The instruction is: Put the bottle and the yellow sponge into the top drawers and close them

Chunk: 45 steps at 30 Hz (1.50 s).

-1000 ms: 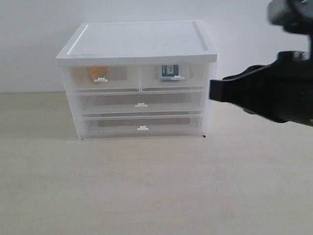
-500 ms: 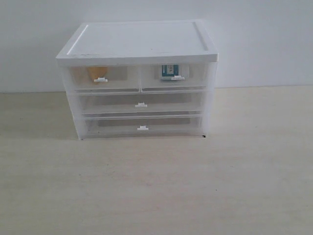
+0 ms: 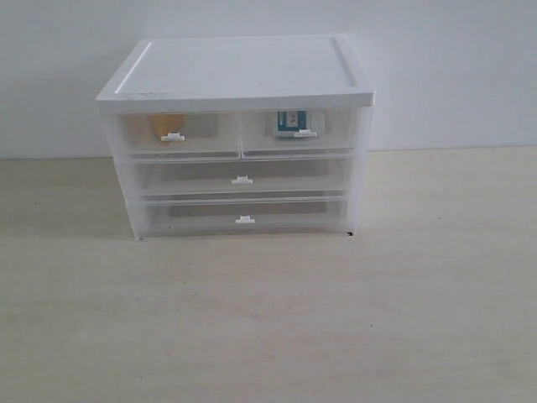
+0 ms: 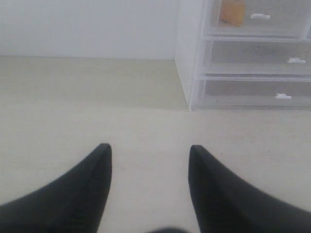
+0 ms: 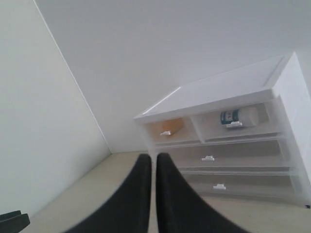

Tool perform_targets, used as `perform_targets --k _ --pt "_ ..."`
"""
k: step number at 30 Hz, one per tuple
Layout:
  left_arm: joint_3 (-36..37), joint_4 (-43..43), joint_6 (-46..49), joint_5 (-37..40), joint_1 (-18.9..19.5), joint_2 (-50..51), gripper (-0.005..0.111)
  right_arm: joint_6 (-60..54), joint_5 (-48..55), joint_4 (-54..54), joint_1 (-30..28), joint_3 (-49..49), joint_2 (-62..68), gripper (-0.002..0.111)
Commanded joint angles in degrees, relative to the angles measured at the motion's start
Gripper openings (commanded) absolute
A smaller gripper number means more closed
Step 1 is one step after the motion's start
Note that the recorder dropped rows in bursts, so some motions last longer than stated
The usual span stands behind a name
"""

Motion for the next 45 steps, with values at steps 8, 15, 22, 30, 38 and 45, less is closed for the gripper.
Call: perform_targets --k 8,15,22,30,38,45 --pt "0.2 0.1 0.3 -0.4 -0.5 -0.2 0.046 -35.4 -4.6 30.0 0.1 1.2 -0.3 0.000" --pt "0.2 0.1 0.3 -0.4 -0.5 -0.2 0.046 -62.7 -3.9 58.1 0.1 1.6 -0.3 0.000" --pt "0.2 0.1 0.3 -0.4 -0.5 -0.2 0.046 -79.1 3.6 73.2 0.1 2.2 -0.3 0.000" --pt "0.2 0.1 0.3 -0.4 -0.5 -0.2 0.046 -77.3 0.5 72.6 0.1 10.1 -0.3 0.000" --pt "0.2 0.1 0.3 -0.4 -0.5 -0.2 0.046 -83.4 9.5 72.3 -7.8 10.1 -3.9 0.000" --pt "0.2 0.1 0.3 -0.4 -0.5 -0.2 0.046 -89.1 18.9 66.4 -15.3 10.1 -7.0 0.000"
